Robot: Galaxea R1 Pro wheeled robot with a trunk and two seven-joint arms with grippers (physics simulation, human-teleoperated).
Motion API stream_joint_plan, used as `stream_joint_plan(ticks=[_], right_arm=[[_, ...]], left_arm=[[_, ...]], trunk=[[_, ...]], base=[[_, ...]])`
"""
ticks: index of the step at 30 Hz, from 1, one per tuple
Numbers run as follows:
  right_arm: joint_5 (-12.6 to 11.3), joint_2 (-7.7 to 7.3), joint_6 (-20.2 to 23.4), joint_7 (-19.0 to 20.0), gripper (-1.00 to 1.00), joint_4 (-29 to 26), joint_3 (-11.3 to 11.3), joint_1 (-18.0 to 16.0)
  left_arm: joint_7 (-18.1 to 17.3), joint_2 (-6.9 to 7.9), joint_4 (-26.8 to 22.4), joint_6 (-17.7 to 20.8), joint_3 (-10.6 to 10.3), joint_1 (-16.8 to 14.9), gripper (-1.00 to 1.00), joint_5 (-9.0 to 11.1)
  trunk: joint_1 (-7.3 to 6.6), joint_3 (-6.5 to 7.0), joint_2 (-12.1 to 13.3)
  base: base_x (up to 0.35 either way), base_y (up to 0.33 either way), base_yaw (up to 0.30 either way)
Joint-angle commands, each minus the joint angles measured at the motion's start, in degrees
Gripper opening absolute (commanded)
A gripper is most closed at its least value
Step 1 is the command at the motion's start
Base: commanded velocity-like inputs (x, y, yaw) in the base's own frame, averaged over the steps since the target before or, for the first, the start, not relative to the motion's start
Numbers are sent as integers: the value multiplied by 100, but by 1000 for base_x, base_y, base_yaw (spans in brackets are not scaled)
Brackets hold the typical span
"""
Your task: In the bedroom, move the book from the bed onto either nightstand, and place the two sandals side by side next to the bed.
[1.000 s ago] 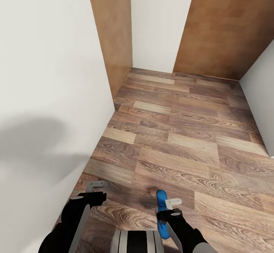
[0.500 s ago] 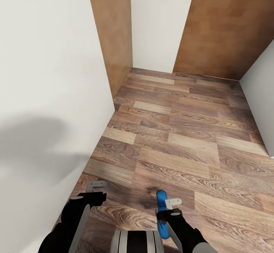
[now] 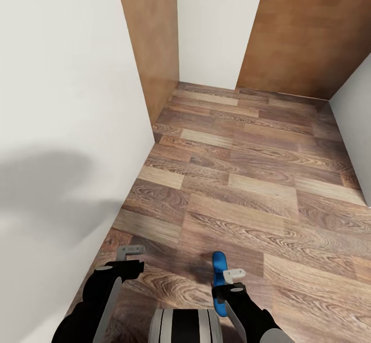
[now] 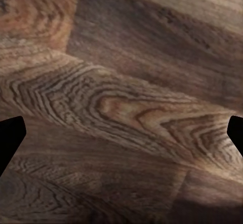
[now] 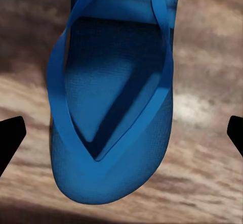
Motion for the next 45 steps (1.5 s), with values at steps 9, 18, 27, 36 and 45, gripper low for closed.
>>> stream_joint_plan(ticks=[9, 18, 27, 36, 45], right_arm=[[8, 4, 56, -39, 100, -20, 38, -31], [-3, 10, 62, -49, 100, -19, 38, -138], [-21, 15, 65, -61, 100, -18, 38, -235], [-37, 22, 71, -66, 100, -18, 38, -296], [-40, 24, 74, -83, 100, -12, 38, -347]], left_arm=[[37, -3, -5, 24, -6, -2, 100, 27], [38, -5, -5, 24, -8, -2, 100, 22], [37, -1, -5, 24, -10, -2, 100, 21], [35, -5, -5, 24, -12, -2, 100, 23], [36, -8, -5, 24, -13, -2, 100, 23]], trunk=[[-1, -4, -1], [-1, -4, -1], [-1, -4, -1], [15, -136, -9], [15, -136, -9]], base=[[0, 0, 0], [0, 0, 0], [0, 0, 0], [0, 0, 0], [0, 0, 0]])
